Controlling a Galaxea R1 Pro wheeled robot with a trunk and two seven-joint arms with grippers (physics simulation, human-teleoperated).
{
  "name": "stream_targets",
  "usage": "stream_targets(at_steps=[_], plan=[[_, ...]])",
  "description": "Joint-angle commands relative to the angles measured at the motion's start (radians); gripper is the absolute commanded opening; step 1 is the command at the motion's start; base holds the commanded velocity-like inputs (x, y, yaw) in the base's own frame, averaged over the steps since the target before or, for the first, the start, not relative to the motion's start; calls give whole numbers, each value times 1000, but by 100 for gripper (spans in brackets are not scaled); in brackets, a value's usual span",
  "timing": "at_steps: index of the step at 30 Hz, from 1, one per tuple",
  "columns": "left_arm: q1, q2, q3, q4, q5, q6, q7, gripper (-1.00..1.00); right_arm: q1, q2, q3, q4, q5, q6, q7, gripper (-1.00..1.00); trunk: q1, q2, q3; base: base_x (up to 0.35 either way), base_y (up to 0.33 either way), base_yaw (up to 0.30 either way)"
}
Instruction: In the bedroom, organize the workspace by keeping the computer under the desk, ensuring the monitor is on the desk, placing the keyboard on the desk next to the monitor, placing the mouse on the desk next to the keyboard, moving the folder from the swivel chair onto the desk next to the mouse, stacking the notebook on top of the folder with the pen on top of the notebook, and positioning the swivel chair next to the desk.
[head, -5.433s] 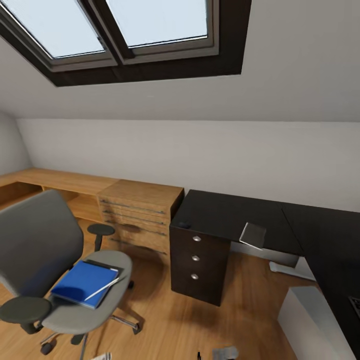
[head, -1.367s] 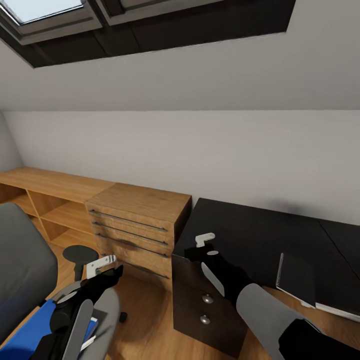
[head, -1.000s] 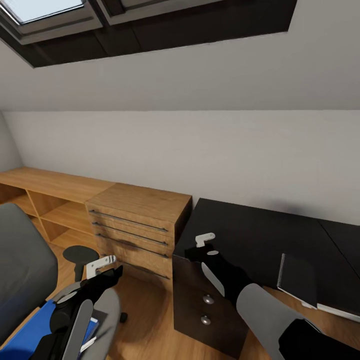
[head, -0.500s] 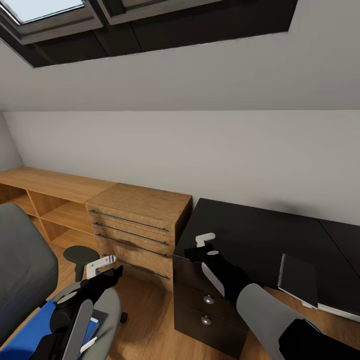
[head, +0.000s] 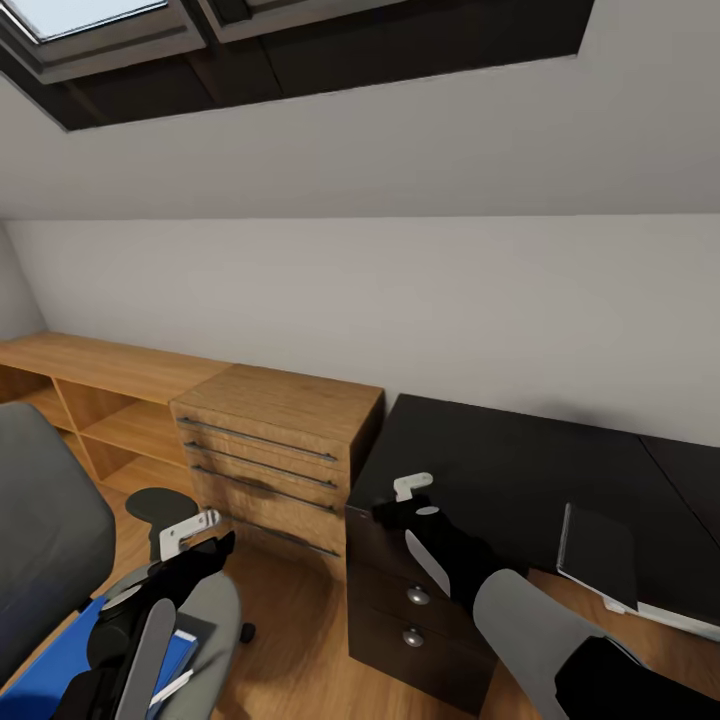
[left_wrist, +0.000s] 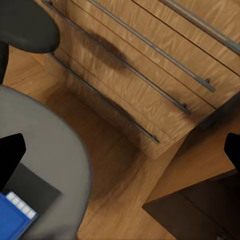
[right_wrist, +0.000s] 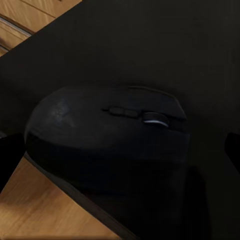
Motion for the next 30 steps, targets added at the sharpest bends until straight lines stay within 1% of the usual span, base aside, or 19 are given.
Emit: stream_targets(at_steps=[1, 14, 20, 30], plan=[[-1, -1, 2, -1, 11, 4, 7, 100, -1, -1, 8, -2, -10, 4, -9, 100, 0, -1, -1, 0, 0, 0], [-1, 2, 4, -1, 11, 3, 7, 100, -1, -2, 9, -1, -10, 2, -9, 100, 0, -1, -1, 1, 0, 0], [-1, 2, 3, -1, 10, 2, 7, 100, -1, -1, 10, -1, -9, 2, -9, 100, 0, -1, -1, 139, 34, 0], [-1, 2, 3, -1, 9, 2, 7, 100, -1, -2, 11, -1, -9, 2, -9, 100, 0, -1, -1, 14, 4, 0]])
